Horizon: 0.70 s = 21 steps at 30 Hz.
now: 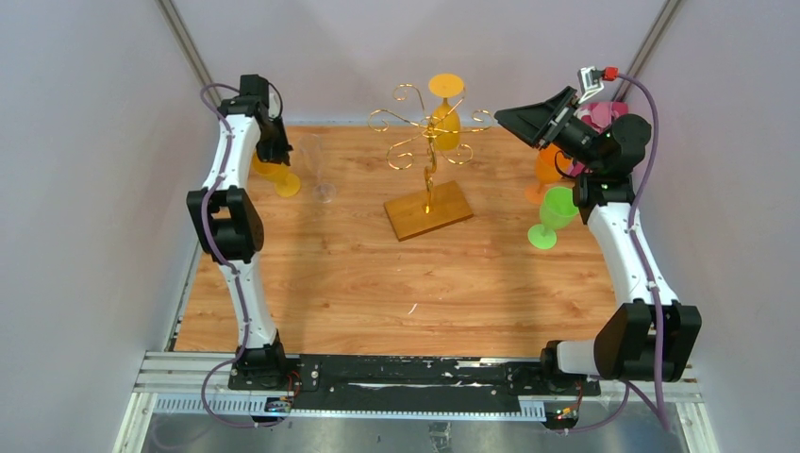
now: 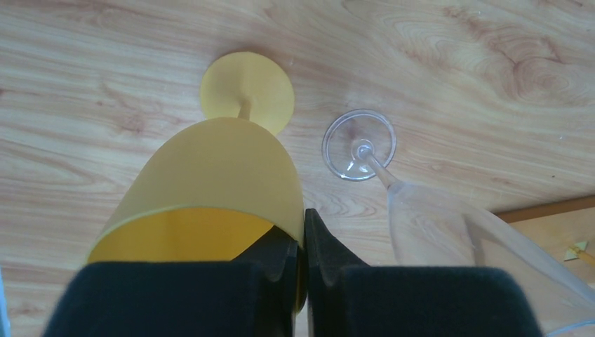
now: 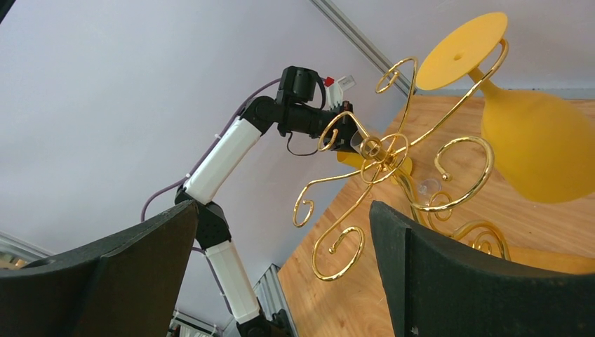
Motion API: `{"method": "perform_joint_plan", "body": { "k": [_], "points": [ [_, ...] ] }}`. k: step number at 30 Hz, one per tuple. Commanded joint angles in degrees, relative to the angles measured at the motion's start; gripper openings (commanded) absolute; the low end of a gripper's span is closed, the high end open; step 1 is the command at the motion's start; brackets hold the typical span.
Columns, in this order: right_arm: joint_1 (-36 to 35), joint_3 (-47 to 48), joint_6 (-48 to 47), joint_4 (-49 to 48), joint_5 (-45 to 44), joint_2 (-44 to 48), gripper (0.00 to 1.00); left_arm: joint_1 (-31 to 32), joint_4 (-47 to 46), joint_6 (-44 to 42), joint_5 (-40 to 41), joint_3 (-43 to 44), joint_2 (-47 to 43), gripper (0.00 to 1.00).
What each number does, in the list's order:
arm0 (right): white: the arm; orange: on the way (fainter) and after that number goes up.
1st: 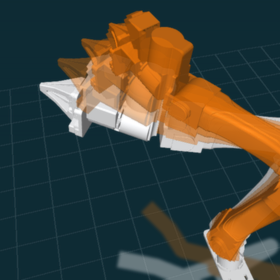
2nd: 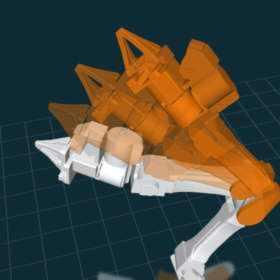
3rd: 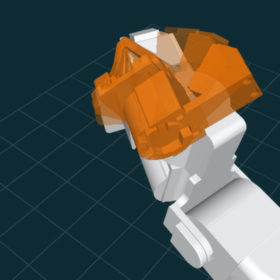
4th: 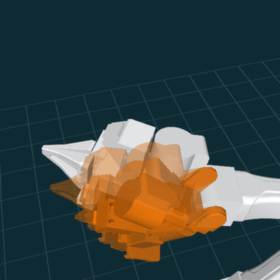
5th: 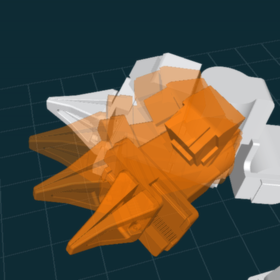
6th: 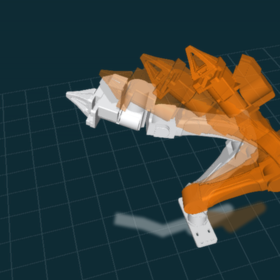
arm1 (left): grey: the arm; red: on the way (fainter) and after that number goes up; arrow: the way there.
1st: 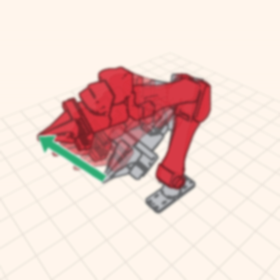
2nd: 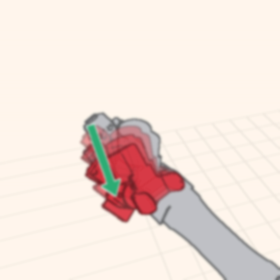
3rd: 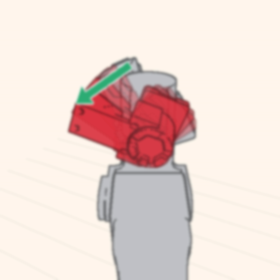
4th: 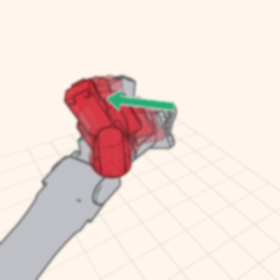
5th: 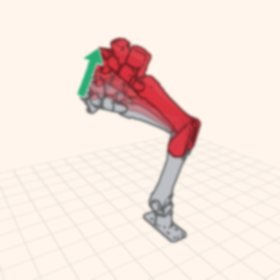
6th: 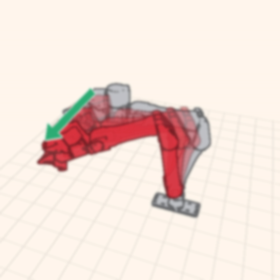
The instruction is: Take the wine glass off the wine glass rack
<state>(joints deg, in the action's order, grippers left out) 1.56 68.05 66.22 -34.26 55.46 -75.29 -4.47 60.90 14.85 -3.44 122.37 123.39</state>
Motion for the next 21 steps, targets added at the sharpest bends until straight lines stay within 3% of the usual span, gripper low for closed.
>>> {"method": "perform_joint_plan", "body": {
  "k": [1,3,10,21],
  "points": [
    [1.0,-0.8,0.8,-1.9,0.3,-0.4,0.98,0.0,0.3,-1.0,-0.8,1.5,2.3,0.13],
    [1.0,-1.0,1.1,-2.3,0.3,-0.5,0.98,-0.1,0.4,-1.3,-1.5,1.7,2.5,0.24],
    [1.1,-1.7,2.8,-4.5,0.5,-1.1,0.98,0.0,0.4,-1.3,-2.3,3.6,1.5,0.39],
    [1.0,-2.7,5.2,-8.0,1.0,-2.2,0.98,0.0,0.4,-1.0,-3.7,7.4,-7.0,0.46]
  ]
}}
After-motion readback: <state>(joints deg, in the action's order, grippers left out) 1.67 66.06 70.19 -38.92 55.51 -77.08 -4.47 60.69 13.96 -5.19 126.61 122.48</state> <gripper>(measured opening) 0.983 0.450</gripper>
